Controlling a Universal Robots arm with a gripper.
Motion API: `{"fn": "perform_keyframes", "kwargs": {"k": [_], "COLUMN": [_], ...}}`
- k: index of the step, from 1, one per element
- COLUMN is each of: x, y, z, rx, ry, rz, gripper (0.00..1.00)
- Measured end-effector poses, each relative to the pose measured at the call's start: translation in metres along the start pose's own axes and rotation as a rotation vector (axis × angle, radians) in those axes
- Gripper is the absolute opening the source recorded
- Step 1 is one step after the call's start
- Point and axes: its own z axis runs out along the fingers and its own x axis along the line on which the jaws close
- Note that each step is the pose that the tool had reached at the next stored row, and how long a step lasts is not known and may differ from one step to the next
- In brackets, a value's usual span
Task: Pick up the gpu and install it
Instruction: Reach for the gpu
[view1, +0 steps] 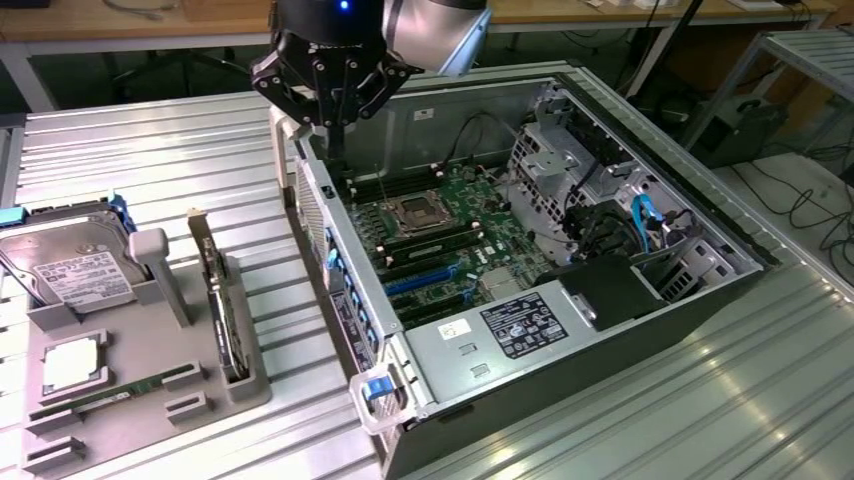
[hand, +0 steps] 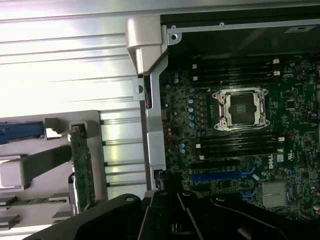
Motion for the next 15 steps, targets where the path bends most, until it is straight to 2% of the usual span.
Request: {"fn": "perform_keyframes", "kwargs": {"k": [15], "x": [0.0046], "y": [-0.0004], "z": [-0.0001], "rx": [0.0], "ry": [0.0], "rz": [0.0], "gripper": [0.11]}}
